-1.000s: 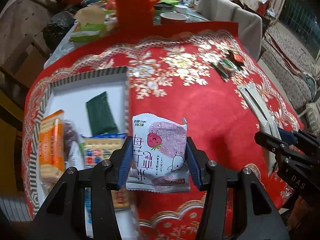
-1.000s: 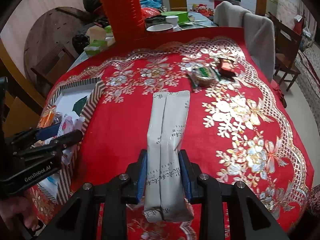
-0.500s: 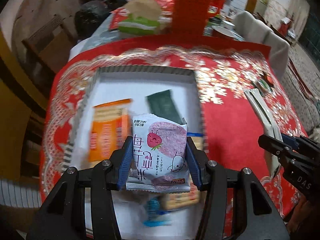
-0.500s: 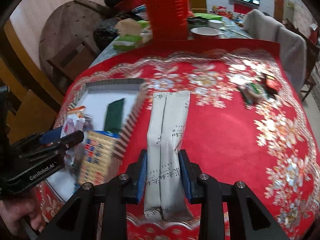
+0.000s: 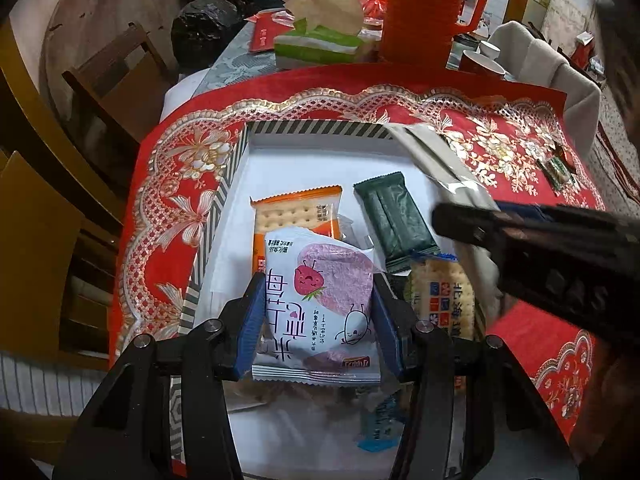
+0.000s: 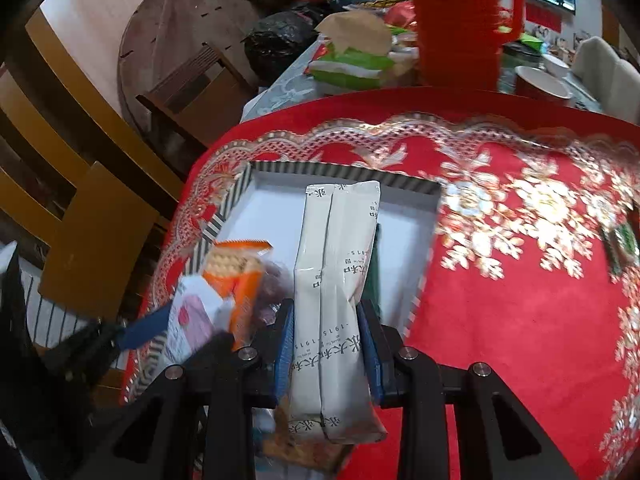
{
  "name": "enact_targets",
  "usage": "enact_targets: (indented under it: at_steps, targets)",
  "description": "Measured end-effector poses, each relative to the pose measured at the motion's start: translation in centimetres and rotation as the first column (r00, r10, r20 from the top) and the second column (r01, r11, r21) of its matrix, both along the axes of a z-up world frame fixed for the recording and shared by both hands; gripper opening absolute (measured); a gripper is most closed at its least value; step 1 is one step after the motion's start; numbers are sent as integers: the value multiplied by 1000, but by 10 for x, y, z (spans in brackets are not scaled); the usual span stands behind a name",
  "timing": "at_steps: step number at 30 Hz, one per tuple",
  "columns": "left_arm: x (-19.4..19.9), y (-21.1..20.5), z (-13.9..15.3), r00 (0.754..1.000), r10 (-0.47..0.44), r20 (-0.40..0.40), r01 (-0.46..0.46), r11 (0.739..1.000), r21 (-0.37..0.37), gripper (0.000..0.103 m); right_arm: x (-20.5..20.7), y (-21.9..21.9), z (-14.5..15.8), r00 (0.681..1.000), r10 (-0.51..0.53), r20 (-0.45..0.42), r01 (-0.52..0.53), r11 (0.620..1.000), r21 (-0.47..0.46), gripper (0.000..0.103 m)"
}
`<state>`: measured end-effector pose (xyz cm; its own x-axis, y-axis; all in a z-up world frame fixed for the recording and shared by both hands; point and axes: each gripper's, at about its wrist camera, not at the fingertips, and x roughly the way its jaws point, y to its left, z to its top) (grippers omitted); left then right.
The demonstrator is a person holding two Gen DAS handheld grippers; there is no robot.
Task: Organize snacks
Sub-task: 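Lower both packets over the box and open both tools to drop them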
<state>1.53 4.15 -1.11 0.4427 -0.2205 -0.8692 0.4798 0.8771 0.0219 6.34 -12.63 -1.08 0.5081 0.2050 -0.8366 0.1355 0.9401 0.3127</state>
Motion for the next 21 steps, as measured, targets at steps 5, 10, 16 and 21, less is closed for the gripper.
enact_targets:
  at_steps: [5,10,16,21]
  targets:
    - [-1,-2,-2,1000,-10,-5,10,1000,3,50,20,2,-11,999,16,-46,-15,1000,21,30]
    - [-4,-4,-3,1000,-11,-24,10,1000,-5,52,27,0,-13,998,18,-53,-14,998,64,32]
    - [-10,-7,3,999,44,21,-44,999,9,75,10,-18,6,1000,-18,24,16,996,88,42]
    - [-13,-19,5,991,116,60,-118,993,30,75,-18,-59,12,994,-99,55,95,992,80,43]
